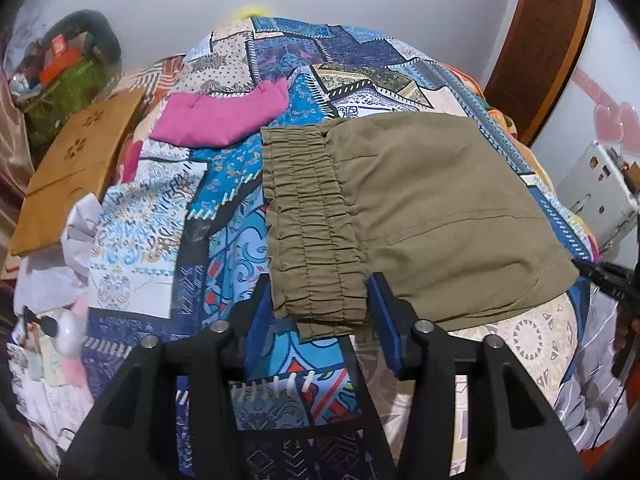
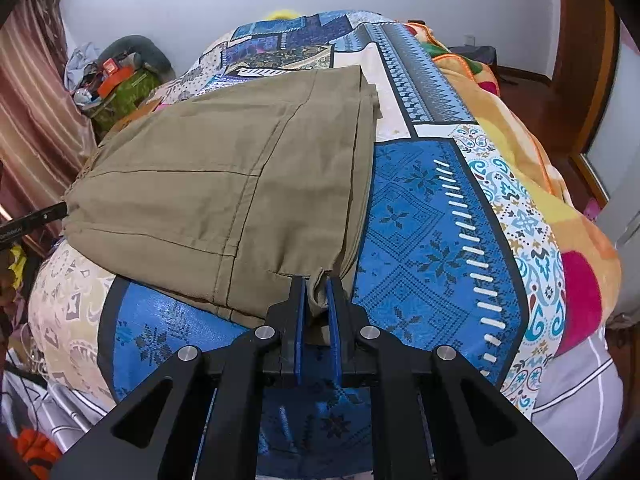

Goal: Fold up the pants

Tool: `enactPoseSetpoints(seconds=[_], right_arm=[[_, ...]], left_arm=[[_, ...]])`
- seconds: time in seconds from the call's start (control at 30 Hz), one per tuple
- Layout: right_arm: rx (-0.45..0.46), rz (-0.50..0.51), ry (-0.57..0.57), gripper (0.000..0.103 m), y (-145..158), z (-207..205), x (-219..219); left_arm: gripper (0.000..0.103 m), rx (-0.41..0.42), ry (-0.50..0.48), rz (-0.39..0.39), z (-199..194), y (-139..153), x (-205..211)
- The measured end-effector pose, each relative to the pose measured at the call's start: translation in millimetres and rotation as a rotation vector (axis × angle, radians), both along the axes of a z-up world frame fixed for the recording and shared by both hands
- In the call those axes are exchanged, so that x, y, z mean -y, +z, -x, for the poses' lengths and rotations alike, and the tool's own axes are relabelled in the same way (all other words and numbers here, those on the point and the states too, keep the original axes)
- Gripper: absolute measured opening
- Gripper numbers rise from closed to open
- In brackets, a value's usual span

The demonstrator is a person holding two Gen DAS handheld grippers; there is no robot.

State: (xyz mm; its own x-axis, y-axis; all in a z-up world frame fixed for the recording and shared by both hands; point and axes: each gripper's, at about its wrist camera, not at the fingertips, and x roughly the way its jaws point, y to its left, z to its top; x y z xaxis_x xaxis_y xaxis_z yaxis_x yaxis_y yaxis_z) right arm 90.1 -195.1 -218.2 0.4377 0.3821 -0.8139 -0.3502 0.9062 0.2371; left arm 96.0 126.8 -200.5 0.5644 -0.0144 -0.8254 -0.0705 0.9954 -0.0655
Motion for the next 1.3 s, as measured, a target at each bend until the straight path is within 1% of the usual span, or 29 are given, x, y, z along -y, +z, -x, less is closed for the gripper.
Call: enactPoseSetpoints(seconds=[0.03, 0.07, 0.17, 0.23, 0.27, 0.3, 0.37, 0.47, 0.63, 0.8, 1.0, 1.2, 1.23, 1.27, 1.3], right_arm=[[-0.008, 0.000, 0.000, 0.015, 2.3, -2.2, 2.5], [-0.009, 0.002, -0.001, 0.015, 4.4, -3.2, 3.2], [0.007, 0.017, -0.003, 0.020, 14.4, -7.5, 6.6], [0.041, 0.025, -0.011, 0.023, 24.8, -12.6, 8.9], [0.056, 0.024, -0.014, 0.028, 28.6, -15.2, 9.6], [0.073, 0.019, -0.017, 0.035, 33.5, -19.2, 10.2], [0.109, 0.002, -0.026, 0.044, 43.0, -29.6, 11.5], [0.147, -0.003, -0.025, 0.044, 52.8, -50.5, 8.6], [0.172, -0.002, -0.016, 0.047, 54.5, -92.2, 0.9], [0.145, -0.010, -0.014, 0.047, 40.4, -143.3, -8.7], [0.117, -0.020, 0.012, 0.047, 16.3, -204.3, -29.1], [0.052, -0.011, 0.042, 0.047, -16.3, -251.0, -51.5], [0.043, -0.004, 0.044, 0.047, -21.6, -256.6, -55.2], [0.035, 0.000, 0.049, 0.047, -26.6, -261.1, -58.9], [0.026, -0.004, 0.054, 0.042, -30.7, -264.7, -61.8]], left_arm=[[0.061, -0.008, -0.001, -0.030, -1.1, 2.4, 0.6], [0.065, -0.007, -0.003, -0.047, -1.9, 4.7, 0.7], [0.069, 0.010, 0.000, -0.068, -6.6, 17.8, -4.0], [0.072, 0.027, 0.011, -0.078, -13.0, 26.0, -8.9], [0.075, 0.037, 0.018, -0.080, -17.9, 29.9, -12.0], [0.076, 0.045, 0.028, -0.080, -24.0, 33.6, -15.3], [0.077, 0.053, 0.041, -0.077, -36.2, 38.3, -21.1], [0.077, 0.055, 0.055, -0.076, -62.3, 41.3, -28.7], [0.077, 0.018, 0.057, -0.031, -109.7, 30.8, -41.5], [0.077, -0.051, 0.053, 0.019, -141.8, 6.5, -50.4], [0.077, -0.105, 0.053, 0.116, -153.6, -20.6, -59.0], [0.077, -0.099, 0.067, 0.223, -153.0, -30.4, -69.4], [0.076, -0.094, 0.071, 0.228, -152.0, -31.5, -70.3], [0.070, -0.090, 0.070, 0.231, -151.8, -31.9, -70.3], [0.067, -0.083, 0.068, 0.234, -150.7, -32.2, -69.3]])
